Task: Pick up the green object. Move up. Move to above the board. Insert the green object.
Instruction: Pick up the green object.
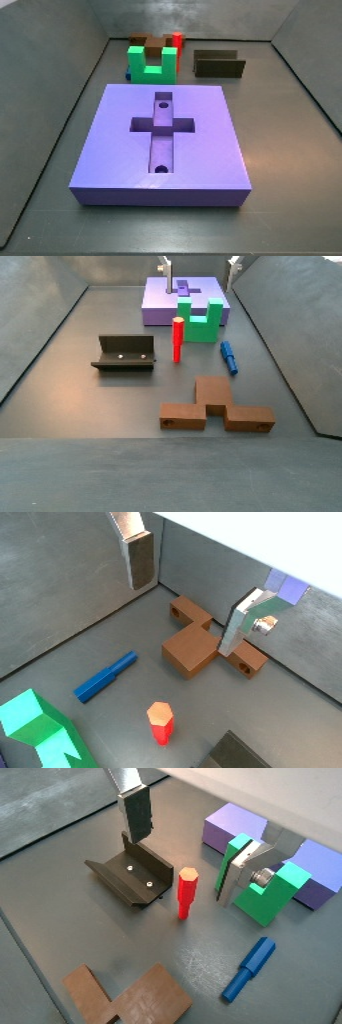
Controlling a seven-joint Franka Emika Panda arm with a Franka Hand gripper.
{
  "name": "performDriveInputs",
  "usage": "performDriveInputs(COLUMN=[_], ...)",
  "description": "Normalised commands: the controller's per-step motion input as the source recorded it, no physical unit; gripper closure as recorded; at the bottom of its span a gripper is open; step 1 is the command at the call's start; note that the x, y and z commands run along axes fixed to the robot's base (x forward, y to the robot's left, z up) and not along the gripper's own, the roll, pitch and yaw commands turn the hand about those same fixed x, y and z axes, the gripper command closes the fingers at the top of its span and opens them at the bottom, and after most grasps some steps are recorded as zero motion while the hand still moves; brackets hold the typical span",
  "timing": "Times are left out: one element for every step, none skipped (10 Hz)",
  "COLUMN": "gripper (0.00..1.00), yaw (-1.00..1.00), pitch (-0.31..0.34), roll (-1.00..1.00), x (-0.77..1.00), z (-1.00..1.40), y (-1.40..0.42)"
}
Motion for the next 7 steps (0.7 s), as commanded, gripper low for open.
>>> performDriveInputs(gripper=[0.00,0.00,0.00,0.00,0.00,0.00,0.00], yaw=[0.00,-0.02,-0.10,-0.05,-0.10,-0.05,-0.09], pitch=[0.000,0.000,0.000,-0.040,-0.091,-0.017,-0.009], roll=[0.00,0.02,-0.01,-0.07,-0.22,-0.20,-0.17], x=[0.00,0.05,0.14,0.00,-0.01,0.07,0.09], z=[-0.01,0.00,-0.12,-0.17,-0.17,-0.15,-0.05], y=[-0.06,-0.11,-0.28,-0.42,-0.44,-0.62,-0.69])
